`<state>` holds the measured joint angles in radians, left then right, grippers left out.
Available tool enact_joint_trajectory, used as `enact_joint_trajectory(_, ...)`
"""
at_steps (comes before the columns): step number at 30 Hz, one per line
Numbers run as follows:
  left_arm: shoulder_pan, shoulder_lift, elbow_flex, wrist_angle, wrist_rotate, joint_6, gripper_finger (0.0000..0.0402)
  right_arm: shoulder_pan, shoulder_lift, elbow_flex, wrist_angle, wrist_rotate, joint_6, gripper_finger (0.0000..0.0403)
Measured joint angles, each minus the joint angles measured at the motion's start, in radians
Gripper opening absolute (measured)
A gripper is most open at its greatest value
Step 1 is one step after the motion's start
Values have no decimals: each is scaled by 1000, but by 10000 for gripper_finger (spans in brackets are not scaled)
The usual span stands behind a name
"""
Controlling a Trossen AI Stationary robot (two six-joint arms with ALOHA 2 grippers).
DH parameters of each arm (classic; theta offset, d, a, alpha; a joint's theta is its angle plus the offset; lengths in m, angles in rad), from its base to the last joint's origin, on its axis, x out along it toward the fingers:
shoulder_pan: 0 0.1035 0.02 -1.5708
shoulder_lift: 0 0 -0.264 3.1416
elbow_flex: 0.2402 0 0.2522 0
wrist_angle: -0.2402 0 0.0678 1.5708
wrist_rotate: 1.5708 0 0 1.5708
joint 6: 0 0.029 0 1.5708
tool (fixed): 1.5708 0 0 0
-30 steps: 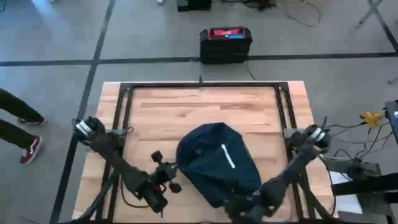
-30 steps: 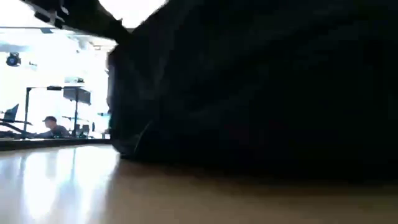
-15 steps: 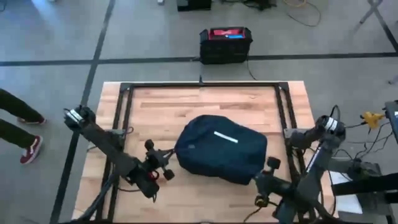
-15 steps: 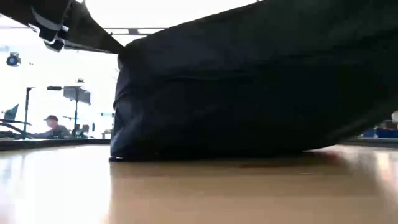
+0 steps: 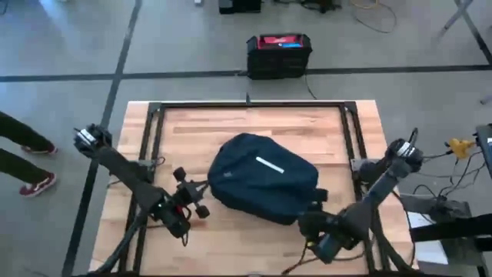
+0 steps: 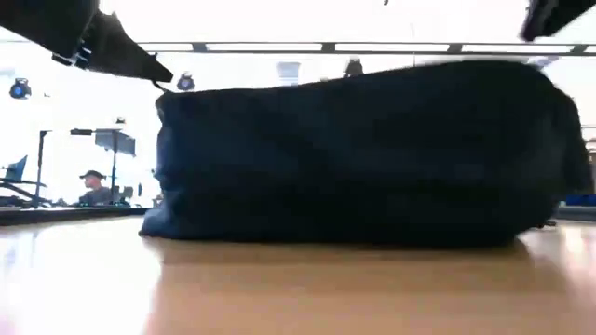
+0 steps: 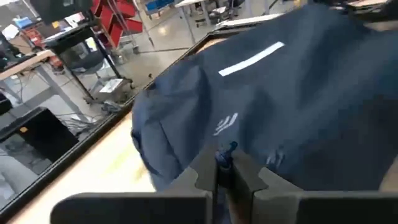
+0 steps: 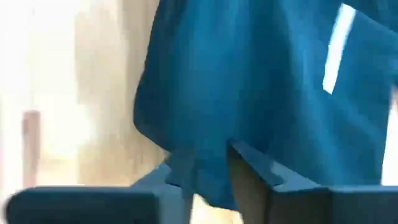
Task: Unpack backpack
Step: Close the black backpack, then return to Home Position
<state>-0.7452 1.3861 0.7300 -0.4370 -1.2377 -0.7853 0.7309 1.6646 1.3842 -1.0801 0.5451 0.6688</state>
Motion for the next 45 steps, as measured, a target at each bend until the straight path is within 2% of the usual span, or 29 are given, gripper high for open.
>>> enact_joint_trajectory(5, 0, 1, -37, 42, 17, -2, 0, -116, 3, 0, 63, -12, -176, 175)
enact_joint_trajectory(10, 0, 3, -42, 90, 21, -8, 0, -246, 3, -13, 116, -57, -325, 191)
enact_joint_trajectory(16, 1, 3, -42, 106, 34, -32, 11, -393, 3, -109, 286, -241, -460, 163)
enact_joint_trajectory(19, 1, 3, -42, 106, 114, -55, 31, -450, 3, -187, 382, -303, -493, 144)
enact_joint_trajectory(23, 1, 3, -54, 109, 230, -101, 60, -505, 3, -299, 486, -317, -499, 121)
enact_joint_trajectory(30, 0, 3, -126, 144, 262, -228, 107, -559, -1, -499, 658, -309, -484, 92)
enact_joint_trajectory(34, 0, 2, -148, 153, 262, -229, 136, -559, -6, -519, 606, -312, -457, 84)
enact_joint_trajectory(37, 0, -12, -151, 150, 259, -183, 154, -559, -20, -475, 489, -318, -460, 81)
enact_joint_trajectory(41, 0, -32, -143, 137, 230, -105, 171, -559, -34, -342, 289, -321, -478, 81)
enact_joint_trajectory(45, 0, -37, -129, 139, 231, -99, 180, -559, -40, -206, 121, -321, -422, 87)
